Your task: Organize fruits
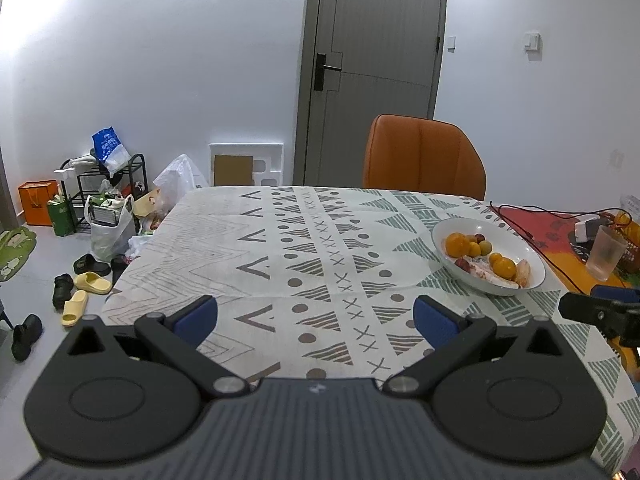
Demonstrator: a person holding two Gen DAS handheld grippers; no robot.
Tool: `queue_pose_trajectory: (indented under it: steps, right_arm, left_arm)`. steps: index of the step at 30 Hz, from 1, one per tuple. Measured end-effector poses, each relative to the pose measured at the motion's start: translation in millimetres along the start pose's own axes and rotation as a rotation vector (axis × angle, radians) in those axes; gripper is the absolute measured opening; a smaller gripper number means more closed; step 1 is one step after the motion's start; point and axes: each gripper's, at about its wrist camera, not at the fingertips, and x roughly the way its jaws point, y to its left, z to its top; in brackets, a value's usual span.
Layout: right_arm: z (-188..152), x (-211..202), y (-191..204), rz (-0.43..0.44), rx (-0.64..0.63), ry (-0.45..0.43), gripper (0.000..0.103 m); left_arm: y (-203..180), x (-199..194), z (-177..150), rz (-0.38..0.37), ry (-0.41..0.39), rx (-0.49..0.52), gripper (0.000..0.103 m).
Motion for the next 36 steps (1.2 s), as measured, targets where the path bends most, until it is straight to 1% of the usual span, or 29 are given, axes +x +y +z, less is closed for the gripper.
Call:
queue_pose_trajectory:
  steps: [16, 36]
  right_arm:
    - [-0.3, 1.8, 0.3, 0.002, -0.002, 0.005, 0.103]
    - [0.3, 2.0, -1.6, -0.008, -0.007, -0.005, 0.103]
  left_arm:
    - [0.7, 1.5, 0.0, 0.006, 0.007, -0.002, 0.103]
    - [-0.5, 2.7, -2.5, -0.004, 0.011, -0.001, 0.103]
